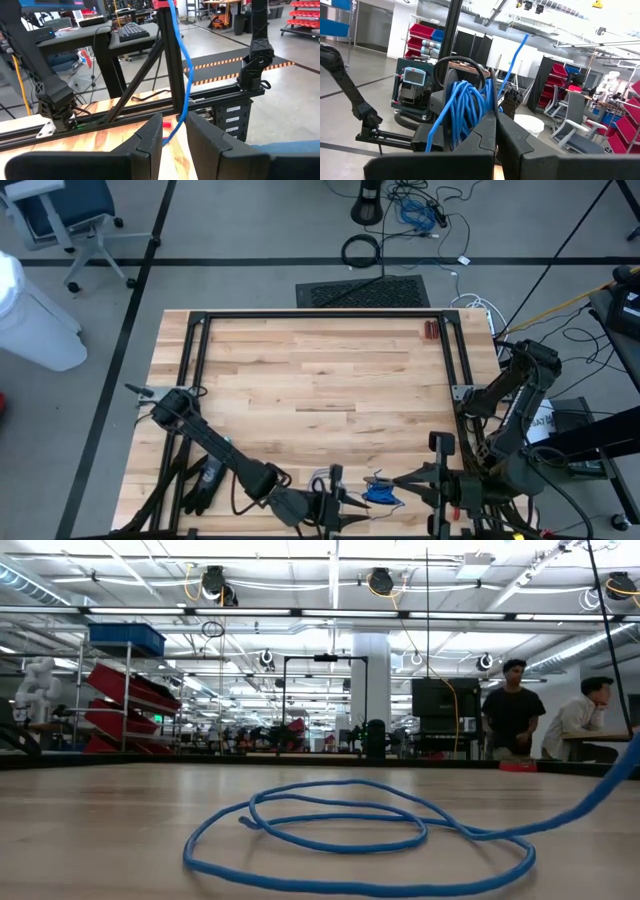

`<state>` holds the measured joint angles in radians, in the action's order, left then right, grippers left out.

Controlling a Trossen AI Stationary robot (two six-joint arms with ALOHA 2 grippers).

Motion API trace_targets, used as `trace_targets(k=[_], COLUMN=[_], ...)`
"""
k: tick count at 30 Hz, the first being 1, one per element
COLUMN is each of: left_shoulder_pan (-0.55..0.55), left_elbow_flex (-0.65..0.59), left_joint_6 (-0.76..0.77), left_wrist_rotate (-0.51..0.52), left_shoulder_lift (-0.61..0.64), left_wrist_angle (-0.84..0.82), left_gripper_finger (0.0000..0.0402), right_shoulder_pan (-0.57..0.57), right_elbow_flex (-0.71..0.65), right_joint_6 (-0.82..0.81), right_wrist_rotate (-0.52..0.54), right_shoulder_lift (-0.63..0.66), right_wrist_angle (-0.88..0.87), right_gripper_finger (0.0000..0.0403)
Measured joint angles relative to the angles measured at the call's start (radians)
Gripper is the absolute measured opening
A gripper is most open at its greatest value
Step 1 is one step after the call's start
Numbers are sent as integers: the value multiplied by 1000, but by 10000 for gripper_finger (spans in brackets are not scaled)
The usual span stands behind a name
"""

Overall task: Coil cords
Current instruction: Coil the blue wire onto the spool

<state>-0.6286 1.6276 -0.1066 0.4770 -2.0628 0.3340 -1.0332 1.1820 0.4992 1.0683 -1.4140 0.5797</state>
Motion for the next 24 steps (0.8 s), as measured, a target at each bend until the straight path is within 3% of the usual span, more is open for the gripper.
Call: trace_targets(k=[14,20,24], left_shoulder_pan=[14,14,14], left_elbow_flex=[0,0,0], left_joint_6=[46,46,46], left_wrist_rotate=[-16,-15,2], left_shoulder_lift=[0,0,0], left_wrist_angle=[-4,-6,-13], left_gripper_finger=[62,13,7], right_shoulder_pan=[16,33,33], right_elbow_flex=[0,0,0], right_joint_6=[-6,-32,-33], right_wrist_rotate=[-1,-4,-22], right_shoulder_lift=[0,0,0], right_wrist_angle=[-15,-39,-39], right_gripper_finger=[0,0,0])
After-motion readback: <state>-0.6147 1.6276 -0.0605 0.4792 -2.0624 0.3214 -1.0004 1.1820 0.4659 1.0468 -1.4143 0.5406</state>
